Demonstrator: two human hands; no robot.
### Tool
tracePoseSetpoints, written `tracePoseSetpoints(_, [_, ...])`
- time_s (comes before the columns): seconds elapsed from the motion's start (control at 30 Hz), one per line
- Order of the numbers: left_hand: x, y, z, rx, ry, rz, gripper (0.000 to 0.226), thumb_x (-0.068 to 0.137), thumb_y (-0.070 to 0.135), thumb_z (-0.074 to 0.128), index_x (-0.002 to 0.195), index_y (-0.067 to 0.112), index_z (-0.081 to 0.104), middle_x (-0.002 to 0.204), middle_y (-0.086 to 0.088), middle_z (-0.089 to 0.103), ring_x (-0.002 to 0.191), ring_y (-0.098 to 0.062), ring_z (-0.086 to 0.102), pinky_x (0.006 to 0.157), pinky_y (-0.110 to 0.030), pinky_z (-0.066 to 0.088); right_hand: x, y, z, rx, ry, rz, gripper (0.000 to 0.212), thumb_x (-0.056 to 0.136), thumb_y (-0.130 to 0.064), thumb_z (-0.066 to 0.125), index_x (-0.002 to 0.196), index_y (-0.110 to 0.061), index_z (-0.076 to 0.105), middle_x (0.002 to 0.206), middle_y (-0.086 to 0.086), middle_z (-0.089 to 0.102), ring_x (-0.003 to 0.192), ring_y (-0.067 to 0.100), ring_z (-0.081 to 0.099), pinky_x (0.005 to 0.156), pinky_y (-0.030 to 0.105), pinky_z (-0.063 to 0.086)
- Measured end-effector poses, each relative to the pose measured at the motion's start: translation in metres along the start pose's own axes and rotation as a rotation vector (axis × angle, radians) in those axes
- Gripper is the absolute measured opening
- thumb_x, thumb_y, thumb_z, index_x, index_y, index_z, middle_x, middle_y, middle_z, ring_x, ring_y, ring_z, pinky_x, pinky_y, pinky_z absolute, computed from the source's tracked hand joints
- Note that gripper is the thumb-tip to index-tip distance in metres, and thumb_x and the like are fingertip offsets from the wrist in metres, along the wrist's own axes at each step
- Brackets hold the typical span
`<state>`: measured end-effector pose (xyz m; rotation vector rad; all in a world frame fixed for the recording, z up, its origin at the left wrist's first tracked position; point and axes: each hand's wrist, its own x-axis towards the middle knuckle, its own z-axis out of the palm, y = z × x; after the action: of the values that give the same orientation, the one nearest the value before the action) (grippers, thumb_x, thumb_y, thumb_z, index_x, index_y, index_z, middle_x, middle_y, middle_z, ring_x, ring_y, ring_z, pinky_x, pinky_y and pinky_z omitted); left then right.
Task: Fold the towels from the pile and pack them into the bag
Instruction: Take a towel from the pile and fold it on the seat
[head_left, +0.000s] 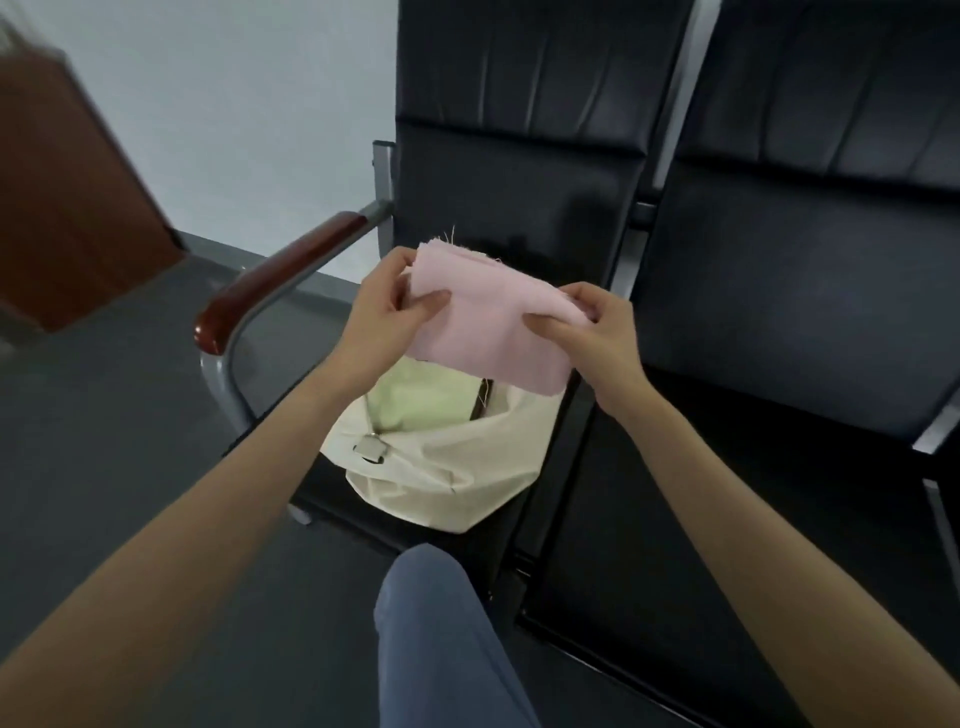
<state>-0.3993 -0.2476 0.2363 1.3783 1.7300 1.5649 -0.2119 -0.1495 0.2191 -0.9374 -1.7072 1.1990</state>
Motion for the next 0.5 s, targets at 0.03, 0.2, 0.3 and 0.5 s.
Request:
tracePoseSetpoints(0.03, [0.01,-0.006,-0.005,0.021,0.029,0.009,0.023,0.09,0.006,0.062,0.103,0.025,0.056,0.109,-0.004,0.065,0.1,-0.018,0.063,0.087,-0.037,0.052,0.01,0.003,0.013,0.003,0.011,0.0,0.02,0.076,-0.018,0.077,0.092,-0.011,0.067,0.089,0.0,0.068,0.084,0.011,0.064,0.071,0.026,0.054])
tracePoseSetpoints(0.2, [0.058,-0.056,-0.024,0.196,0.136,-0.011,0.023,0.084,0.006,0.067,0.106,0.006,0.06,0.102,-0.009,0.066,0.097,-0.022,0.062,0.083,-0.037,0.053,0.053,0.033,0.068,-0.005,0.043,0.009,0.019,0.078,-0.017,0.075,0.094,-0.012,0.066,0.088,0.001,0.067,0.085,0.014,0.063,0.076,0.031,0.056])
tracePoseSetpoints(0.3, [0.073,-0.09,-0.027,0.282,0.133,-0.031,0.022,0.083,0.005,0.069,0.104,0.002,0.061,0.097,-0.007,0.065,0.091,-0.021,0.061,0.075,-0.023,0.05,0.065,0.058,0.086,-0.031,0.028,0.034,0.018,0.08,-0.015,0.073,0.095,-0.013,0.064,0.086,-0.003,0.065,0.083,0.012,0.063,0.077,0.03,0.055])
tracePoseSetpoints(0.5, [0.095,-0.139,-0.026,0.564,0.098,-0.112,0.018,0.086,0.008,0.063,0.101,-0.001,0.057,0.093,-0.005,0.056,0.086,-0.02,0.05,0.071,-0.026,0.035,0.09,0.09,0.107,-0.14,0.025,0.088,0.017,0.08,-0.02,0.071,0.089,-0.008,0.065,0.076,-0.006,0.061,0.07,0.007,0.056,0.067,0.026,0.048])
